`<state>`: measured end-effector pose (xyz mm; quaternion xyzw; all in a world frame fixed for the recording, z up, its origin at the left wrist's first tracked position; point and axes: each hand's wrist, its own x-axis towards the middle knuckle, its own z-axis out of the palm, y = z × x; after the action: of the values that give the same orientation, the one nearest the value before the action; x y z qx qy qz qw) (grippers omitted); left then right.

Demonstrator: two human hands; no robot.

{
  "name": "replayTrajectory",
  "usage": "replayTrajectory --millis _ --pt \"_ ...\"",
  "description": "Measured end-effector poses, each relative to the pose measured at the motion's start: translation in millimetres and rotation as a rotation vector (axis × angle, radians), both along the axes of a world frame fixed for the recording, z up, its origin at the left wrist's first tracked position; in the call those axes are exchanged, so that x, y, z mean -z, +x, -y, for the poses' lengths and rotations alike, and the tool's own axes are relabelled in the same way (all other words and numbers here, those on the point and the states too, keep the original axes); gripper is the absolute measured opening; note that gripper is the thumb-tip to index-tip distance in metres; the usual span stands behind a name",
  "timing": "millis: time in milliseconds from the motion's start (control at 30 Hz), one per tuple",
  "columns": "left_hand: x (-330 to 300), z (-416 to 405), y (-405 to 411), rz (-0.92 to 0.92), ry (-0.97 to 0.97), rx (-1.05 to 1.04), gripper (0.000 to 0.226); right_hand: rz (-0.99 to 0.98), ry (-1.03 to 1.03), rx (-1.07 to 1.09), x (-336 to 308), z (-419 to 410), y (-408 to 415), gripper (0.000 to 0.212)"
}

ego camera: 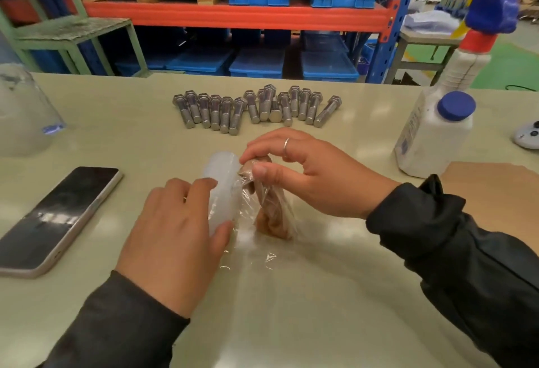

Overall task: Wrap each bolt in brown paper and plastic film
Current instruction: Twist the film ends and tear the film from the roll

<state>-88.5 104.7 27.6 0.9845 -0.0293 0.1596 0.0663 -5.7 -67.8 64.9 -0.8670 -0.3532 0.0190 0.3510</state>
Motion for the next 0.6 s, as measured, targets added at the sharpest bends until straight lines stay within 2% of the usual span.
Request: replayTrajectory --millis 67,167,200,300,333,467,533,600 --pt "6 -4 2 -0.077 -0.022 -0.041 0.065 0.000 -0.029 -0.033 -2 -6 3 0.026" --pt "13 -2 4 -0.188 0.022 -0.123 0.103 -0.043 -0.044 -0.074 0 -16 6 0.022" --pt "15 -6 5 -0.200 -0.073 -0.167 0.102 -0.091 -0.045 -0.089 1 -19 6 0.018" --pt "15 -34 12 -0.141 -0.603 -0.234 0.078 -0.218 -0.031 -0.128 1 -30 8 0.014" --pt "14 -44 15 -0.175 -0.793 -0.263 0.072 -0.235 -0.045 -0.139 0 -34 10 0.016" --pt "14 -71 22 -0.258 -1.627 -0.372 0.045 -0.219 -0.284 -0.214 -6 -56 13 0.020" --pt "12 -74 18 -0.215 -1.786 -0.355 0.033 -0.212 -0.394 -0.195 -2 -70 12 0.022" --pt "10 -78 14 -0.134 -1.832 -0.299 0.027 -0.229 -0.409 -0.154 5 -81 11 0.025"
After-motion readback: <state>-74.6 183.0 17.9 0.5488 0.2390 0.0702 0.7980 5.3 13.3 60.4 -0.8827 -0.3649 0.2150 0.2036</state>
